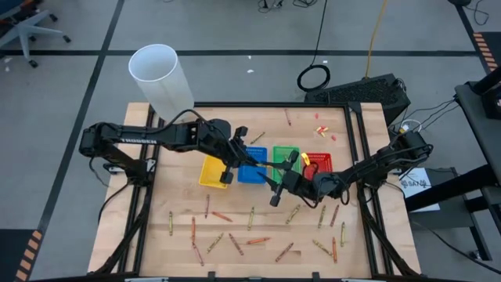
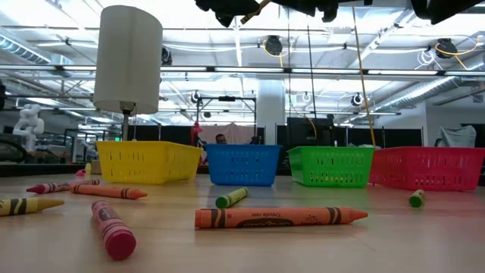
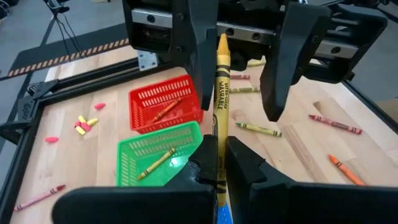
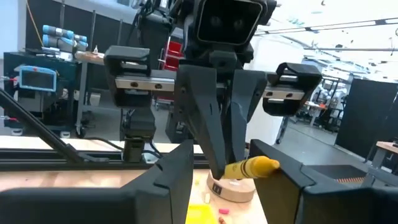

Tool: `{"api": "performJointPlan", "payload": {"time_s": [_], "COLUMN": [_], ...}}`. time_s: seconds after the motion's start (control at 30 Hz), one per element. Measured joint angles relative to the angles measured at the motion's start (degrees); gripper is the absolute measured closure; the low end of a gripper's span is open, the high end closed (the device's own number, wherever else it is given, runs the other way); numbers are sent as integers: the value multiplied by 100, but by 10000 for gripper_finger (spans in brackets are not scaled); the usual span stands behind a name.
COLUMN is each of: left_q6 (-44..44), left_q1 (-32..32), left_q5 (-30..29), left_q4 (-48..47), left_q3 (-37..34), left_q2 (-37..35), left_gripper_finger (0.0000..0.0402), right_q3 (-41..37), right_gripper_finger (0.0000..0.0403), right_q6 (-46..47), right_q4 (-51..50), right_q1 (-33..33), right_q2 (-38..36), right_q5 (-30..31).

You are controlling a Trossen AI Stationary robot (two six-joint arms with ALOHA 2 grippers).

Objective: Sort crayons
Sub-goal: Put the yellow crayon into the green bin

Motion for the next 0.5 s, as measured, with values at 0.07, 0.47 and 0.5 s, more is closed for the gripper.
{"api": "performJointPlan", "payload": {"time_s": [0.07,0.47,0.5], "left_q6": [0,0,-1], "left_q1": [0,4,-2], "left_q5": [-2,125,131], "left_q4": [0,-16,-18], "left_q3": [0,-2,-2], "left_q2": [0,0,0], "left_gripper_finger": [395,395,395], "right_q3": [0,0,0], "right_gripper_finger": [261,330,342], "right_q6": [4,100,119], "right_q4": [1,0,-12], "right_q1": [0,-51,-63], "right_q2": [0,0,0], "right_q5": [4,6,6]}}
